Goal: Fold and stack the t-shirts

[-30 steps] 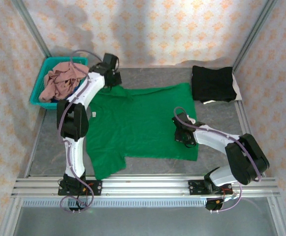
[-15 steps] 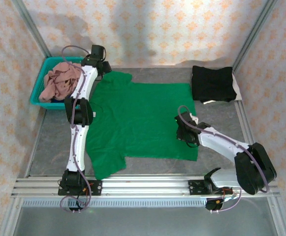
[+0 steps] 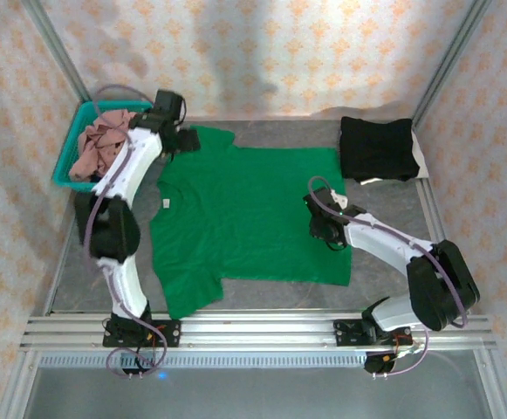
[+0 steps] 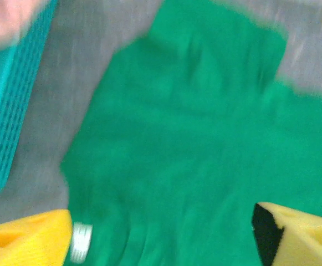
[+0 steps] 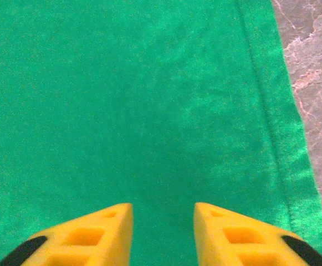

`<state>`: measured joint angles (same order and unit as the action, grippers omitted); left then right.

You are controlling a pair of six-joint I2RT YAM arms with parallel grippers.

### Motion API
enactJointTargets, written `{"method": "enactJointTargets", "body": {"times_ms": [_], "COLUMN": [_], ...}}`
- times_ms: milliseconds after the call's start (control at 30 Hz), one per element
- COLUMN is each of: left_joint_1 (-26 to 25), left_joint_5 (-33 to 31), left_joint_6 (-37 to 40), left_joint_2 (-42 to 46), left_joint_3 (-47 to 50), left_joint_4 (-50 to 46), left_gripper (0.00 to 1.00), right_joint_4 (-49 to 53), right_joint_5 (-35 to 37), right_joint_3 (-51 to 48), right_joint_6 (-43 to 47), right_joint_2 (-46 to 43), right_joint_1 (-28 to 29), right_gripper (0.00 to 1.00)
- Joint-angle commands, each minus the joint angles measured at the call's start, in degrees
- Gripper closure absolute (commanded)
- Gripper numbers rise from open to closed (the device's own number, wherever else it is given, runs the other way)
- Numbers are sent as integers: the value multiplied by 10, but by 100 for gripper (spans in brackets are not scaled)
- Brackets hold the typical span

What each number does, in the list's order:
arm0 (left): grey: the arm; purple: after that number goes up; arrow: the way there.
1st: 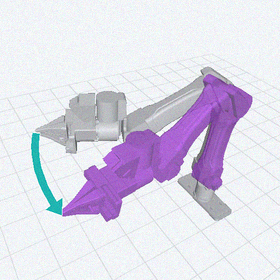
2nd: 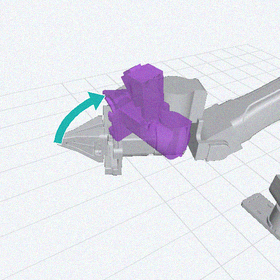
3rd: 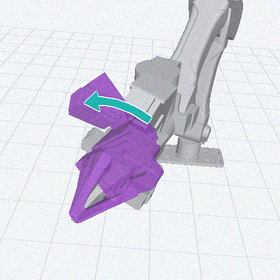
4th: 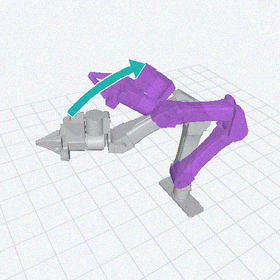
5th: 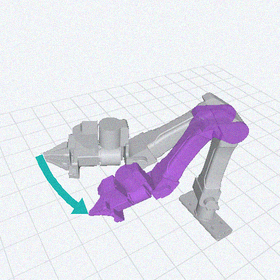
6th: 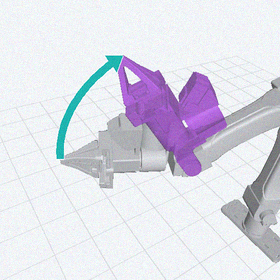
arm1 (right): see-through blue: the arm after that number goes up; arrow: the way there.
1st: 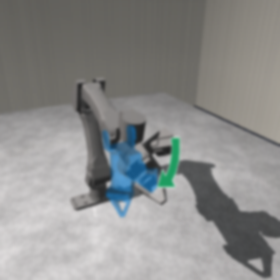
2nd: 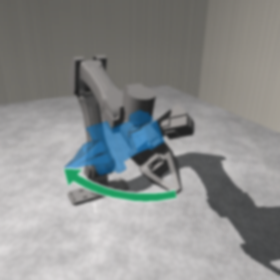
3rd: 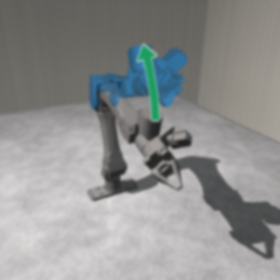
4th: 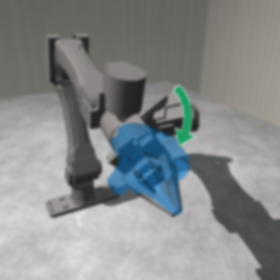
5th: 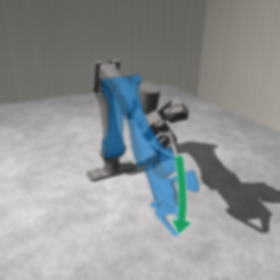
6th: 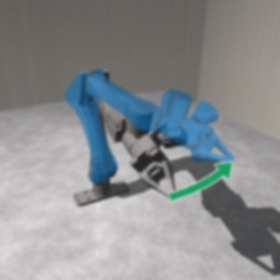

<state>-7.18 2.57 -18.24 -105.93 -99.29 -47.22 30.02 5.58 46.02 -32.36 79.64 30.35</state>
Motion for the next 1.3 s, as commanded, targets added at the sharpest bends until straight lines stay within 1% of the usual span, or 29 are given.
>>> {"method": "enactJointTargets", "body": {"times_ms": [0,33,67,100,133,167,233,267,333,400,467,500,567,600,667,733,767,833,900,1000,1133,1267], "left_joint_1": [-44,-69,-93,-124,-157,-190,-259,-288,-356,-419,-475,-504,-546,-553,-564,-568,-570,-573,-572,-573,-573,-573], "left_joint_5": [-18,-40,-62,-82,-110,-131,-167,-176,-174,-171,-172,-174,-175,-168,-145,-130,-126,-126,-127,-112,-94,-99], "left_joint_6": [-56,-77,-95,-117,-159,-194,-284,-327,-412,-493,-567,-600,-653,-659,-663,-660,-660,-662,-666,-661,-661,-651], "left_joint_2": [213,271,315,364,397,421,474,497,551,593,611,613,604,599,579,558,550,532,516,501,486,477], "left_joint_3": [288,355,405,451,489,514,570,592,638,674,694,699,707,712,731,745,746,744,744,761,789,781], "left_joint_4": [89,100,100,92,72,50,-5,-30,-57,-85,-127,-152,-192,-193,-161,-127,-122,-140,-156,-119,-67,-56], "left_gripper": [0,0,0,0,0,0,0,2,15,27,36,40,44,45,51,59,62,64,63,57,56,55], "right_joint_4": [74,92,110,117,123,131,139,148,177,196,220,227,227,218,205,196,190,174,155,149,156,140], "right_joint_5": [24,25,28,22,13,7,-24,-35,-47,-58,-52,-48,-53,-59,-68,-75,-78,-85,-96,-93,-90,-78], "right_joint_3": [-38,-55,-73,-90,-110,-127,-149,-155,-153,-148,-142,-142,-144,-148,-146,-144,-146,-153,-162,-164,-161,-170], "right_joint_6": [-36,-50,-63,-71,-80,-94,-109,-118,-131,-149,-161,-167,-176,-179,-190,-197,-202,-211,-221,-229,-243,-265], "right_joint_2": [-64,-89,-113,-140,-168,-190,-221,-228,-238,-247,-250,-249,-244,-242,-231,-223,-221,-219,-216,-210,-210,-224], "right_joint_1": [1,0,0,0,0,-2,-3,-3,-2,-2,-2,-3,-4,-4,-5,-5,-5,-4,-5,-5,-5,-5], "right_gripper": [45,38,30,24,20,18,18,19,21,23,23,22,22,22,22,24,24,24,24,24,24,24]}}
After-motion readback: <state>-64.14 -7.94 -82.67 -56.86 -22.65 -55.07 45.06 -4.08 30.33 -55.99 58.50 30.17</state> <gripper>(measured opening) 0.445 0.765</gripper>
